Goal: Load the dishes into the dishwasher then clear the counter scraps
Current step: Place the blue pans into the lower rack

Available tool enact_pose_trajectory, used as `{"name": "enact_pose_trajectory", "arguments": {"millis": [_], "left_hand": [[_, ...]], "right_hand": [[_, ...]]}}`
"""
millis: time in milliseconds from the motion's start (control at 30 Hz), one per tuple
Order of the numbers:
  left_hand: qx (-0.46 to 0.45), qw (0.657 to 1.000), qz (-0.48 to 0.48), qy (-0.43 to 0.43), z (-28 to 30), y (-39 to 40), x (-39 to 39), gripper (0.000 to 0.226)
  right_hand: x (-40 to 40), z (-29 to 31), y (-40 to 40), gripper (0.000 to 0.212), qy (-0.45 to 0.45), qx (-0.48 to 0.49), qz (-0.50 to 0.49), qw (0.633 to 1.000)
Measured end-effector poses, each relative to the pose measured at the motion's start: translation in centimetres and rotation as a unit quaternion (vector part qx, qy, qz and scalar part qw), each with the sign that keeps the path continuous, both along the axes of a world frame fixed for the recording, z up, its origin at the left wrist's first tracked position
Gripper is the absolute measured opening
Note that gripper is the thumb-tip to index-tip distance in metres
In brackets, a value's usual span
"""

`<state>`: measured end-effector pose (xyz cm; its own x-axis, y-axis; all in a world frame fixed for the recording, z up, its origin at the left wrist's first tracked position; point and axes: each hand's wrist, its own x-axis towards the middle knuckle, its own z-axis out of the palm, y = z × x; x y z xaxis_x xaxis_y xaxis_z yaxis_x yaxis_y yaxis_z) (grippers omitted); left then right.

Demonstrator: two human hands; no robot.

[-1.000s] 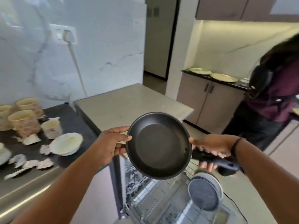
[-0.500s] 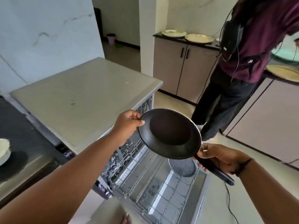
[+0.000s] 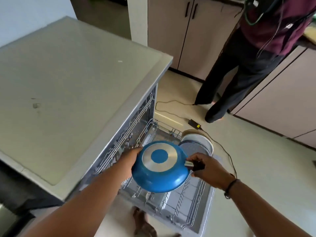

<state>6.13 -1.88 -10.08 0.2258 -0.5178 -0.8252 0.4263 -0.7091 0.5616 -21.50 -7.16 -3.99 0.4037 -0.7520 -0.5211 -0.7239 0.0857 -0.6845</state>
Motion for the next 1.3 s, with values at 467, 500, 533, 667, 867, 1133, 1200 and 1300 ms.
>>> {"name": "enact_pose_trajectory", "arguments": {"millis": [467,500,533,667,867,1133,1200,1300], "left_hand": [[0.111,0.992,0.002,-0.065,-19.0,5.5,4.6,0.022],[0.113,0.991,0.005,-0.066,-20.4,5.6,4.8,0.020],[0.113,0.991,0.012,-0.070,-21.5,5.5,5.0,0.018],[0.110,0.985,0.003,-0.132,-26.1,4.4,5.7,0.019],[0.078,0.970,-0.048,-0.225,-30.3,2.2,7.0,0.042],[0.155,0.969,-0.012,-0.190,-34.6,1.8,8.3,0.086],[0.170,0.963,-0.020,-0.207,-35.0,2.2,7.9,0.081],[0.178,0.959,-0.037,-0.220,-35.4,2.7,7.3,0.073]], "right_hand": [[4.7,-22.5,3.4,0.045,0.091,-0.124,0.219,0.964],[5.2,-24.0,2.9,0.044,0.090,-0.125,0.225,0.962],[5.7,-25.2,2.3,0.044,0.089,-0.127,0.230,0.961],[7.6,-30.3,0.0,0.039,0.099,-0.125,0.260,0.952],[9.0,-35.6,-1.8,0.037,0.114,-0.140,0.269,0.946],[11.4,-39.8,-2.5,0.040,0.122,-0.145,0.296,0.936],[12.0,-40.5,-2.5,0.038,0.121,-0.137,0.292,0.939],[12.8,-41.7,-2.6,0.038,0.120,-0.127,0.283,0.943]]}}
